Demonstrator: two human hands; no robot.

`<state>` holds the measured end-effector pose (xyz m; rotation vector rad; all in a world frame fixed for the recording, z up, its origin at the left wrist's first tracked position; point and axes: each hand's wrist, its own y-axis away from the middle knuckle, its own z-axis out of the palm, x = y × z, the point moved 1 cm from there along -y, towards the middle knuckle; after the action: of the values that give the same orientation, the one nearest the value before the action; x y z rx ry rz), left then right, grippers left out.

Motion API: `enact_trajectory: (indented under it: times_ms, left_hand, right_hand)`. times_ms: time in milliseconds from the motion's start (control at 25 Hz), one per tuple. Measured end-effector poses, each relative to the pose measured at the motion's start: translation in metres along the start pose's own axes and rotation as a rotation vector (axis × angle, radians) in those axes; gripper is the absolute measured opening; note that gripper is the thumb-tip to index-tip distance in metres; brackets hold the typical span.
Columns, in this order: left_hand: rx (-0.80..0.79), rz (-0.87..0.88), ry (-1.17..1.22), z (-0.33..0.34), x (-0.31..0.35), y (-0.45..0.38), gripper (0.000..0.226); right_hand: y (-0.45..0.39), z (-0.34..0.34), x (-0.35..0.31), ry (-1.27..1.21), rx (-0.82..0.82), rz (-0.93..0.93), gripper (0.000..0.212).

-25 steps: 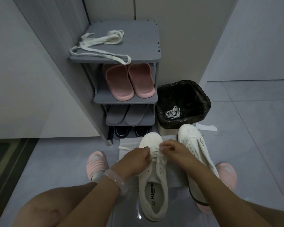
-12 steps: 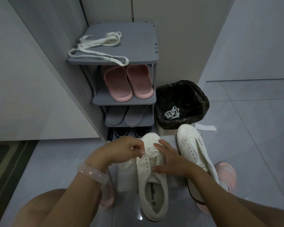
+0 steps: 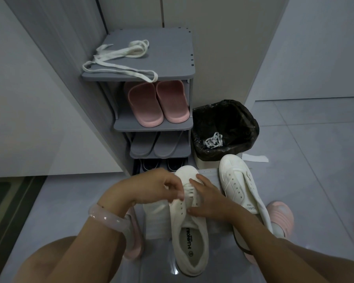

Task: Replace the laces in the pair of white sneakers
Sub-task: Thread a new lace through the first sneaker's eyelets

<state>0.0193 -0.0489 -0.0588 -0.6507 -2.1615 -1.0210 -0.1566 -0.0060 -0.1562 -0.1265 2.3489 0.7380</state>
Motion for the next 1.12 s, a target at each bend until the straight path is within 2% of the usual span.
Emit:
enact_trajectory:
  times_ms: [40, 120, 200, 240, 320, 400, 440, 520, 640, 680, 800, 840, 880, 920, 1000, 1080, 1120]
  left_hand:
    - [0.147, -0.016, 0.005, -0.001, -0.001, -0.003, 0.013]
    - [0.422, -0.012, 0.046, -0.001, -0.002, -0.01, 0.015]
    - [0.56, 0.045, 0.062, 0.001, -0.005, -0.017, 0.015]
    - [0.602, 0.044, 0.001, 0.002, -0.01, -0.022, 0.024]
    - [0.626, -0.072, -0.157, 0.008, -0.027, -0.031, 0.041]
    - [0.491, -0.255, -0.259, 0.026, -0.043, -0.039, 0.05]
    - [0.379, -0.329, -0.303, 0.039, -0.05, -0.043, 0.05]
    - [0.213, -0.419, -0.401, 0.061, -0.06, -0.048, 0.042]
    - [0.156, -0.447, -0.48, 0.055, -0.055, -0.046, 0.02]
    - [0.164, -0.426, -0.478, 0.045, -0.051, -0.042, 0.016]
    - [0.278, -0.277, -0.351, 0.009, -0.032, -0.022, 0.013]
    - [0.315, -0.211, -0.288, 0.0, -0.026, -0.014, 0.012]
    - [0.332, -0.144, -0.234, -0.006, -0.02, -0.008, 0.012]
    - [0.327, -0.084, -0.181, -0.008, -0.015, -0.003, 0.011]
    - [0.286, 0.013, -0.074, -0.004, -0.006, -0.001, 0.011]
    - [0.259, 0.064, -0.03, 0.004, -0.005, -0.004, 0.014]
    - [0.271, 0.062, -0.047, 0.004, -0.007, -0.006, 0.016]
  right_hand:
    - [0.001, -0.001, -0.003, 0.008, 0.007, -0.024, 0.076]
    - [0.006, -0.006, -0.013, -0.083, 0.045, -0.117, 0.044]
    - [0.014, -0.017, -0.028, -0.395, 0.112, -0.137, 0.012]
    - [0.016, -0.024, -0.034, -0.573, 0.189, -0.121, 0.01]
    - [0.02, -0.046, -0.034, -0.933, 0.431, -0.119, 0.02]
    - [0.028, -0.07, -0.034, -1.169, 0.587, -0.164, 0.021]
    - [0.031, -0.079, -0.033, -1.186, 0.615, -0.179, 0.019]
    - [0.036, -0.086, -0.032, -1.017, 0.604, -0.166, 0.019]
    - [0.037, -0.085, -0.03, -0.704, 0.544, -0.062, 0.02]
    - [0.038, -0.086, -0.028, -0.557, 0.453, -0.011, 0.022]
    - [0.042, -0.084, -0.022, 0.15, -0.022, 0.208, 0.037]
    - [0.04, -0.08, -0.019, 0.321, -0.043, 0.23, 0.035]
    - [0.037, -0.073, -0.019, 0.377, 0.04, 0.202, 0.029]
    - [0.033, -0.064, -0.023, 0.323, 0.143, 0.127, 0.033]
    - [0.024, -0.044, -0.035, 0.047, 0.158, -0.102, 0.051]
    - [0.018, -0.027, -0.047, -0.16, 0.137, -0.242, 0.031]
    - [0.017, -0.026, -0.051, -0.226, 0.224, -0.23, 0.018]
